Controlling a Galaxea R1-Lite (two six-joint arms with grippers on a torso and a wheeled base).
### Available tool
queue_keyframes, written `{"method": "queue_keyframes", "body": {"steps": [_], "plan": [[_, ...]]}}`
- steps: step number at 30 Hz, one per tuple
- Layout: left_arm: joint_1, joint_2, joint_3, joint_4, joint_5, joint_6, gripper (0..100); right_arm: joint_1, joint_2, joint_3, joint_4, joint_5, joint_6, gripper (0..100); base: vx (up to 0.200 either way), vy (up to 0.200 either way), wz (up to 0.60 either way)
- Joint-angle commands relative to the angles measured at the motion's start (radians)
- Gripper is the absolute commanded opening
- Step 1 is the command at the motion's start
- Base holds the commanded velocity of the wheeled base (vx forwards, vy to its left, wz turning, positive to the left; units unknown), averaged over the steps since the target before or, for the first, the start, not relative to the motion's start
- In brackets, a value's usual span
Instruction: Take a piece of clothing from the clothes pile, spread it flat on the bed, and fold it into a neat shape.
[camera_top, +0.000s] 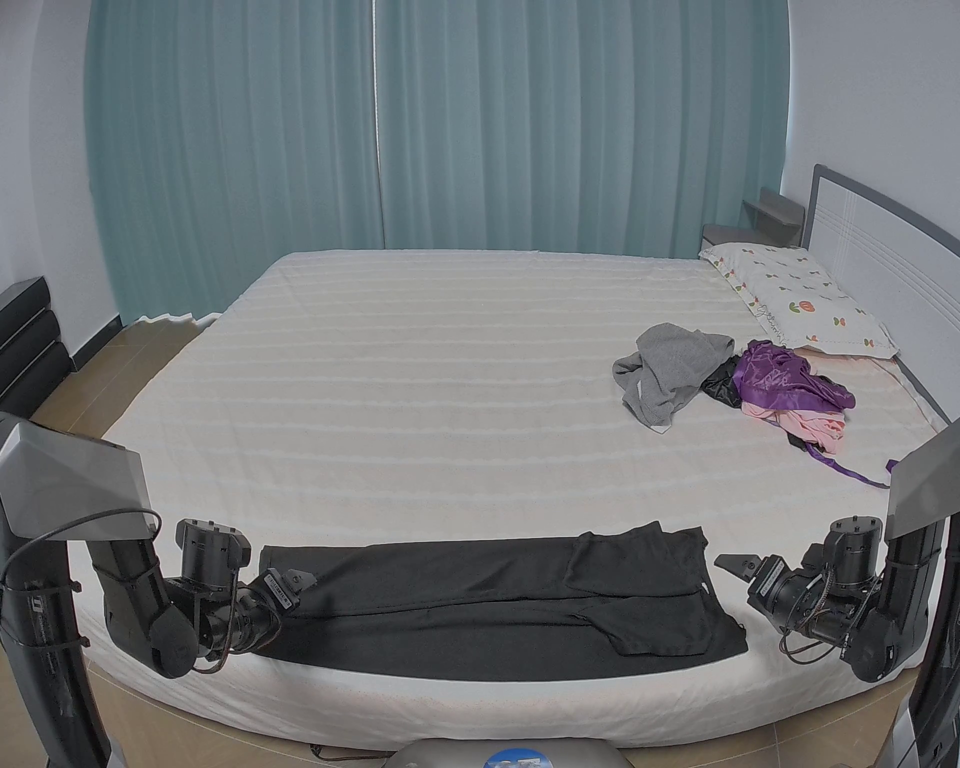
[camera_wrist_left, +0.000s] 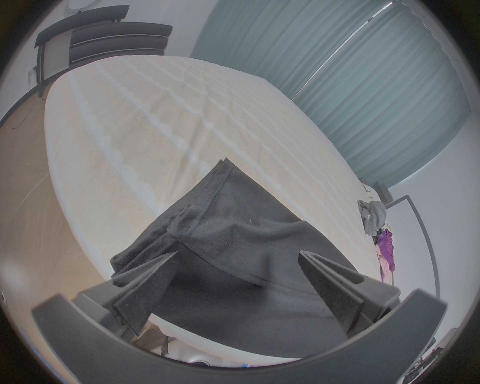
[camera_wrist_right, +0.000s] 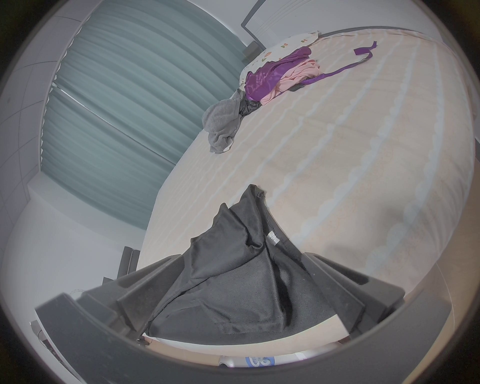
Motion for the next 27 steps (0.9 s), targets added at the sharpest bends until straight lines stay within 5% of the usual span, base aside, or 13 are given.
{"method": "queue_keyframes", "body": {"steps": [1,7,8,27], "plan": [[0.0,0.043,-0.017,-0.001,0.021,0.0,100,0.008,0.009,0.002,-0.013,0.0,0.0,100,0.0,0.0,0.0],[0.005,0.066,-0.045,-0.001,0.067,0.001,100,0.034,0.015,0.005,-0.013,-0.001,0.002,100,0.0,0.0,0.0],[0.006,0.063,-0.048,-0.001,0.076,0.001,0,0.05,0.015,0.009,-0.013,-0.003,0.002,100,0.0,0.0,0.0],[0.009,-0.024,-0.076,-0.007,0.161,0.004,0,0.1,0.015,-0.101,0.057,-0.049,0.002,100,0.0,0.0,0.0]]}}
